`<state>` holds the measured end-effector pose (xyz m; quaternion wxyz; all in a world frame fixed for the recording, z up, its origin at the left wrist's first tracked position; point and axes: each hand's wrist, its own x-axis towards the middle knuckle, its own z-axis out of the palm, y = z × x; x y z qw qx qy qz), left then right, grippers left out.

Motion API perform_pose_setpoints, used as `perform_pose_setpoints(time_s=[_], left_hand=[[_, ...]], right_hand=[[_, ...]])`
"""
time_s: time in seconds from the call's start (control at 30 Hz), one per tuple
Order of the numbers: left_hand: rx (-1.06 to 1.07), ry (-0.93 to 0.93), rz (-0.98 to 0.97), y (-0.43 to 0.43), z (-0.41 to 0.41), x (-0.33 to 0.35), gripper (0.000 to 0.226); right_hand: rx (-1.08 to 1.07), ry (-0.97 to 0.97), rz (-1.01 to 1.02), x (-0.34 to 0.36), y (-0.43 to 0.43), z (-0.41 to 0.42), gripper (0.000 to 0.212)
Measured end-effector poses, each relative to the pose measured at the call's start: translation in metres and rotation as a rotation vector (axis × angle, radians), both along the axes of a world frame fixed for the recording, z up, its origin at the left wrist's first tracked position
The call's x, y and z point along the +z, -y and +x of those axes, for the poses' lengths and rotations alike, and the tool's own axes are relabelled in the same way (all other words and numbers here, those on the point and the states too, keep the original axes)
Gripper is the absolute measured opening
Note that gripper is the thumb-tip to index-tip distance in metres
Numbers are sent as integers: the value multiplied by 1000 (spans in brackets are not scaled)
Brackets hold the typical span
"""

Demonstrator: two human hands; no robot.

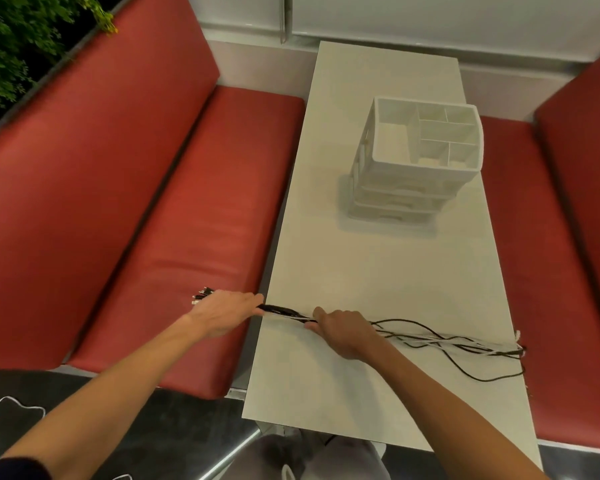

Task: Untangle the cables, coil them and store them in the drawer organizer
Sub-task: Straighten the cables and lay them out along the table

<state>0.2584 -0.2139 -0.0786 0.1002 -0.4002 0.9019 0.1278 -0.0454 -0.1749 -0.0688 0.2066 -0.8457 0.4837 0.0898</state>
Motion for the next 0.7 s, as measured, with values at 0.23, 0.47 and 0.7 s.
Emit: perform_pose_setpoints(time_s=[0.23,0.47,0.7], left_hand=[[-35,206,-156,-1,-1,-38,50],[125,-176,-129,-15,-39,-10,65],[-21,-241,62,-16,-85,-10,31]], right_hand=[[25,-147,-174,-23,-10,2,49],[-19,-164,-256,-28,-11,-12,37],[-52,-71,-332,-6,-6,-19,48]])
